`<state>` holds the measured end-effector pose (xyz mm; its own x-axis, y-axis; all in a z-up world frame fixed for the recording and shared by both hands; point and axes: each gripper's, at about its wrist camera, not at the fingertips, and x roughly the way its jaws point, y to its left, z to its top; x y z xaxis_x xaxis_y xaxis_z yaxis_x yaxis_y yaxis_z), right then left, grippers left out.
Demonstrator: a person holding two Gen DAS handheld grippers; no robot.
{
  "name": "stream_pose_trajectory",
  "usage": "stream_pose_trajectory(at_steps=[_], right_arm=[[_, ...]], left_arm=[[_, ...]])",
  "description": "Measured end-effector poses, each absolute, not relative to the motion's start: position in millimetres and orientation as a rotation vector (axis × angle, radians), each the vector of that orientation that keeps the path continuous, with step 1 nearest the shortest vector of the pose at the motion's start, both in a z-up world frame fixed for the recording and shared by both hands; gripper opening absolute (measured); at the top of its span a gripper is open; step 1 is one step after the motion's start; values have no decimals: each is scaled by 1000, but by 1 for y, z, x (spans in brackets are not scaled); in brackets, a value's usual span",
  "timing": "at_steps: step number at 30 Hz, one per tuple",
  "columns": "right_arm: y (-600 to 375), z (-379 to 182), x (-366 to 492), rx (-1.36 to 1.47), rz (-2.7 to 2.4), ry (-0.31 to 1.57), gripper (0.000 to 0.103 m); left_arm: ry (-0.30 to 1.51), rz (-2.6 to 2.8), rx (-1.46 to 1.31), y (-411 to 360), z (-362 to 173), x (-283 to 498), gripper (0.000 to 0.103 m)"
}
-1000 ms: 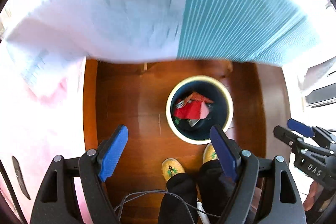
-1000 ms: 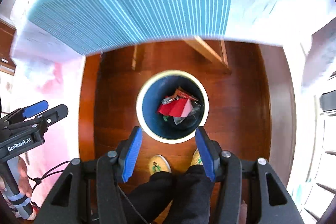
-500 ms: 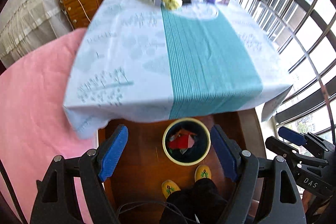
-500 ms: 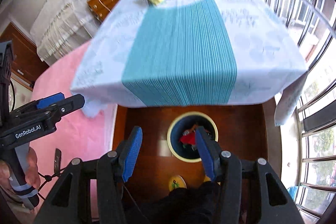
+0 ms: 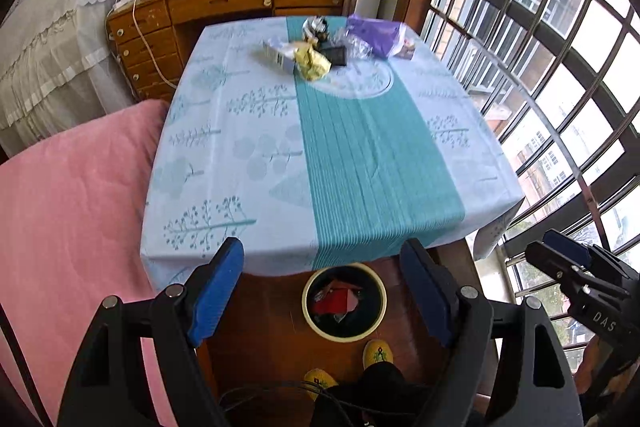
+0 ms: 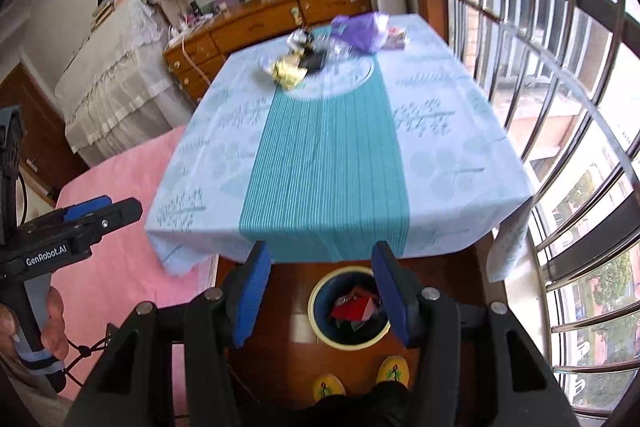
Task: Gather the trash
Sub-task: 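Raise both open tools from the bin back over the table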
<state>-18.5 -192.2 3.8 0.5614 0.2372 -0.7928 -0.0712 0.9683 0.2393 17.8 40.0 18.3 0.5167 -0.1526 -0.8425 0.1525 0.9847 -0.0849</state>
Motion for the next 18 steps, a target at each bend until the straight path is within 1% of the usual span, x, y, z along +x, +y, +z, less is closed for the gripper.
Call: stream_pose_trajectory(at_steps=[10, 18], right_arm=[[-216, 37, 3, 217, 123, 865, 53], [-236, 42, 66, 226, 142, 835, 53]], left_arm=[[940, -200, 8, 31, 54, 48, 79], [967, -133, 3, 21, 46, 107, 79]])
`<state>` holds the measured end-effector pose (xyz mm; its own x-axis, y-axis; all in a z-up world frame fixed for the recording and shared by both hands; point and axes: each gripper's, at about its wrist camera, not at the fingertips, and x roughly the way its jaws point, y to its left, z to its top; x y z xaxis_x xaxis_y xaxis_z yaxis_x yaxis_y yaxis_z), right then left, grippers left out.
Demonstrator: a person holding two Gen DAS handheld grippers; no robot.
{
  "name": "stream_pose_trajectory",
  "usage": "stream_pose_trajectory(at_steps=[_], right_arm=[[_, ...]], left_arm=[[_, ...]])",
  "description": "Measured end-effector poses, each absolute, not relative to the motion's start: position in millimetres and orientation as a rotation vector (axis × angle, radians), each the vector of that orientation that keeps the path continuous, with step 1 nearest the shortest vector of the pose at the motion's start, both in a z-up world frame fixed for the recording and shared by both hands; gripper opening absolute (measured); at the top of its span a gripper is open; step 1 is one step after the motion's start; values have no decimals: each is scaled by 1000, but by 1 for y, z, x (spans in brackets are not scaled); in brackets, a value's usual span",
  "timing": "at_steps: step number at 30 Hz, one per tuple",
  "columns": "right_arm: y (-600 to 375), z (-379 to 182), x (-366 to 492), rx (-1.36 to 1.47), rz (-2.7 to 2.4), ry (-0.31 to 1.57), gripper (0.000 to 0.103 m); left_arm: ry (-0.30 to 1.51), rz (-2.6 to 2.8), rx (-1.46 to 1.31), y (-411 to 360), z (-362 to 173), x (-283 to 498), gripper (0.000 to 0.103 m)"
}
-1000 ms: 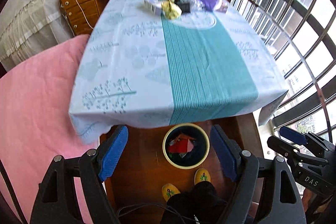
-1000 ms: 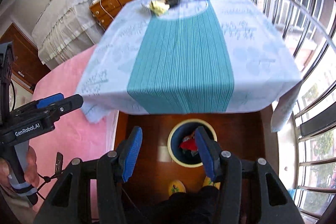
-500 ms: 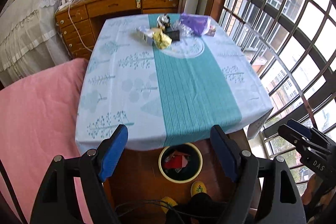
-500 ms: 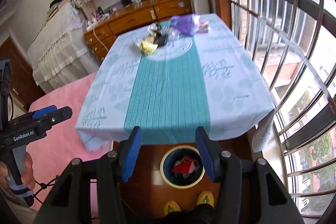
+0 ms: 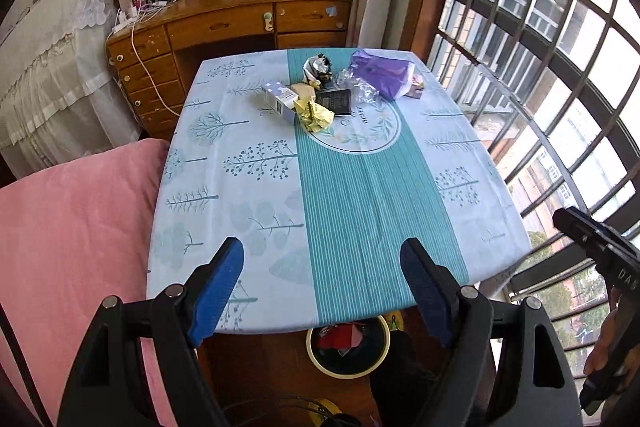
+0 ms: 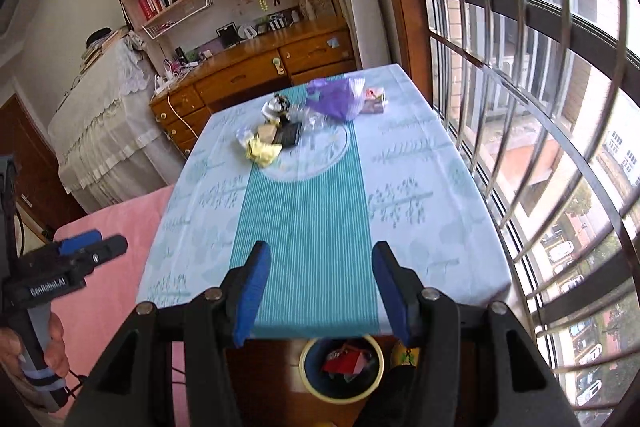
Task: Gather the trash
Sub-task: 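Raise both open tools from the bin back over the table, then grasp the yellow crumpled wrapper with the left tool while the right tool grasps the purple bag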
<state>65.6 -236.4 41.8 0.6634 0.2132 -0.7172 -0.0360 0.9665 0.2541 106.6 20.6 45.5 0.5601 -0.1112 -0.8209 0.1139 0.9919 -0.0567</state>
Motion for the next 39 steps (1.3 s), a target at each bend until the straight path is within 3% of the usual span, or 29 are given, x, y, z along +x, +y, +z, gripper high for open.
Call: stream_pose_trajectory(at_steps=[14, 16, 20, 25, 39], right_arm=[[-285, 24, 287, 150, 285, 901, 53], [-291, 18, 320, 138, 308, 908, 55], [-292, 6, 381, 110, 352, 922, 69], [-274, -20, 449, 17, 413, 955, 70], [-242, -72, 516, -151, 510, 996, 76]], left_arm=[[1102, 27, -94, -16, 9, 289, 79], [1139, 50, -140, -18, -6, 316, 79], [1208, 112, -213, -17, -39, 355, 79], [1278, 148, -319, -11, -74, 391, 79], [1357, 273, -463, -1, -131, 449, 79]])
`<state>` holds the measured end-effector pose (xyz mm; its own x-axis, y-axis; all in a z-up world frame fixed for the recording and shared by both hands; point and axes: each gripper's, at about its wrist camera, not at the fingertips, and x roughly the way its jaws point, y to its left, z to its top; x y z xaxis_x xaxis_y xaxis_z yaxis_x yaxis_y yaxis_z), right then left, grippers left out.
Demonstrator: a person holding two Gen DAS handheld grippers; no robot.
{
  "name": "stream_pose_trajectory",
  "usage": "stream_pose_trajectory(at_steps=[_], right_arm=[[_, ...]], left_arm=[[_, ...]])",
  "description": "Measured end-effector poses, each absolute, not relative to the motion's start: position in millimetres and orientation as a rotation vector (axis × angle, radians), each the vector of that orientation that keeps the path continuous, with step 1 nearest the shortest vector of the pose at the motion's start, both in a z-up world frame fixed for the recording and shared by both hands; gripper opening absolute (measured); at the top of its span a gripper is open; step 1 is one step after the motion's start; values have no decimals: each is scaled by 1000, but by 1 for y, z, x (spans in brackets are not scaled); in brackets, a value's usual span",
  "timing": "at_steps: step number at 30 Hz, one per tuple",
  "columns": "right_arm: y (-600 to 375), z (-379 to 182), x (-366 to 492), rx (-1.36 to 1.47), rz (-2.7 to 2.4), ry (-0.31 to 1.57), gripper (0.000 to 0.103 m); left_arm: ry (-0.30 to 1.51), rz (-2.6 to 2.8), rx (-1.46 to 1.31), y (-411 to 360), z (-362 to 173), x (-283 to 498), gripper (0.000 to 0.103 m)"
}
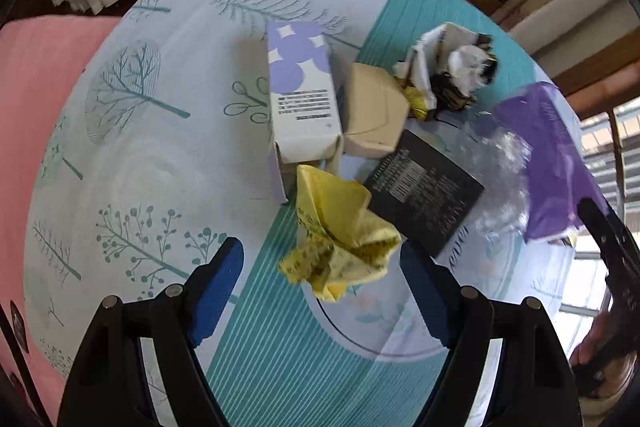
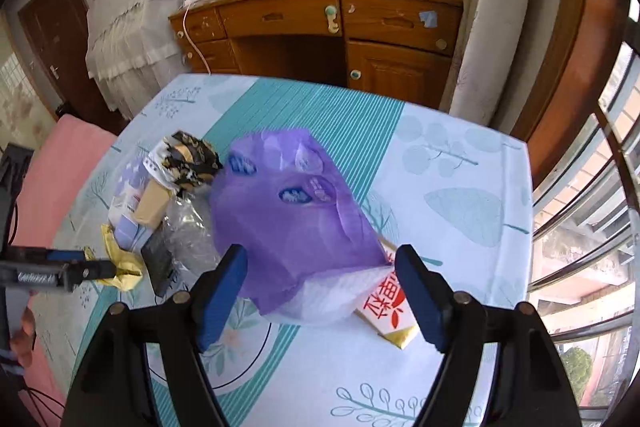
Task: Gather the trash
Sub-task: 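Grasp the yellow crumpled wrapper with the left tool while the right tool grasps the purple bag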
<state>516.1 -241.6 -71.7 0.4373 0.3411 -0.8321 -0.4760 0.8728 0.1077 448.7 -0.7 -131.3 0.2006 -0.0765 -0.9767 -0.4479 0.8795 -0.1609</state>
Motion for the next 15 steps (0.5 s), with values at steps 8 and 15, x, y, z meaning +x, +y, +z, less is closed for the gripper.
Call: stream_pose_trajectory(at_steps=[8, 15], right_arm=[[-243, -85, 515, -196, 477, 989, 43], [-246, -70, 498, -153, 485, 932, 31]], left_arm=[[1382, 310, -569, 8, -159, 456, 47], [1396, 317, -530, -2, -151, 445, 40]])
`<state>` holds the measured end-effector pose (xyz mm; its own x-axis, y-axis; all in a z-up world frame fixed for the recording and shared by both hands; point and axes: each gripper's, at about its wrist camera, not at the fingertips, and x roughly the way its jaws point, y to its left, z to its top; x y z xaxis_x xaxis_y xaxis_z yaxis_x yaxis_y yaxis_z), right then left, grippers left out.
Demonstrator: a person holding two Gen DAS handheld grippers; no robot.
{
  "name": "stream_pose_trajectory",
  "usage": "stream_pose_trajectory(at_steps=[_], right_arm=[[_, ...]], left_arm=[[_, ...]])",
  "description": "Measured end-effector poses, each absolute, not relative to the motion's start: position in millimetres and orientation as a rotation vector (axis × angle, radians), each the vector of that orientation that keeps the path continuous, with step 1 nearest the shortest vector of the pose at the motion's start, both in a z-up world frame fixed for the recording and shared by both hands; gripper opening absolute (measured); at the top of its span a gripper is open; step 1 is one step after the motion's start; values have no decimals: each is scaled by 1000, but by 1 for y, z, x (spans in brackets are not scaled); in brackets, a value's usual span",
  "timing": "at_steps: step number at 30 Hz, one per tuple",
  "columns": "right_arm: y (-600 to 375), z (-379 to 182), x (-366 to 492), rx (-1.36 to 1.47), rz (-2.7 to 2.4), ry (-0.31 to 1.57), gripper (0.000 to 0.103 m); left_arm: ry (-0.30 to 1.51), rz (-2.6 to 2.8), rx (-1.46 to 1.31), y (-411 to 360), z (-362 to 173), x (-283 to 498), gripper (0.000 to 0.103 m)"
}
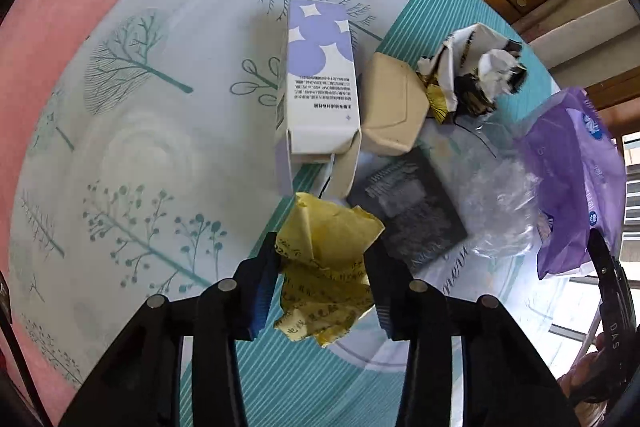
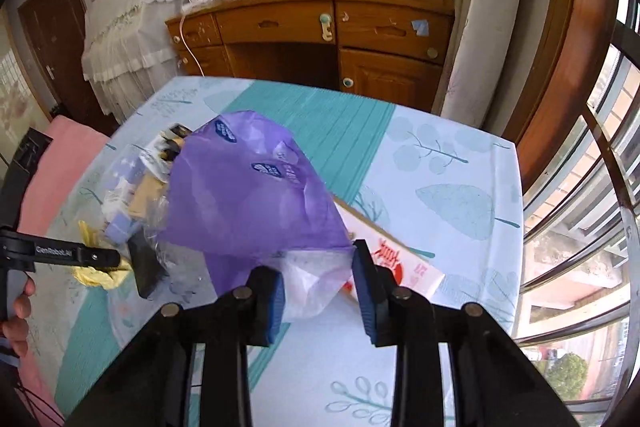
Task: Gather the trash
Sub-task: 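Grasp the yellow crumpled wrapper with the left tool while the right tool grasps the purple bag, then carry wrapper and purple bag over the bin while opening both tools to drop them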
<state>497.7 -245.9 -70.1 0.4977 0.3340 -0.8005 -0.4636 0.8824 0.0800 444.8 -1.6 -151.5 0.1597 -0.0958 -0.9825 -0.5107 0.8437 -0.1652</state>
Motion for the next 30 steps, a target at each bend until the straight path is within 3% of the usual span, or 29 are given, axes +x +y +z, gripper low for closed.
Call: stream_pose_trajectory(at_steps=[12, 30], right_arm=[[-246, -19, 410, -106, 479, 857, 30], [-223, -30, 135, 207, 331, 1133, 30]], left_arm=[[1366, 222, -488, -13, -112, 363, 39], [1344, -133, -254, 19, -51, 158, 39]])
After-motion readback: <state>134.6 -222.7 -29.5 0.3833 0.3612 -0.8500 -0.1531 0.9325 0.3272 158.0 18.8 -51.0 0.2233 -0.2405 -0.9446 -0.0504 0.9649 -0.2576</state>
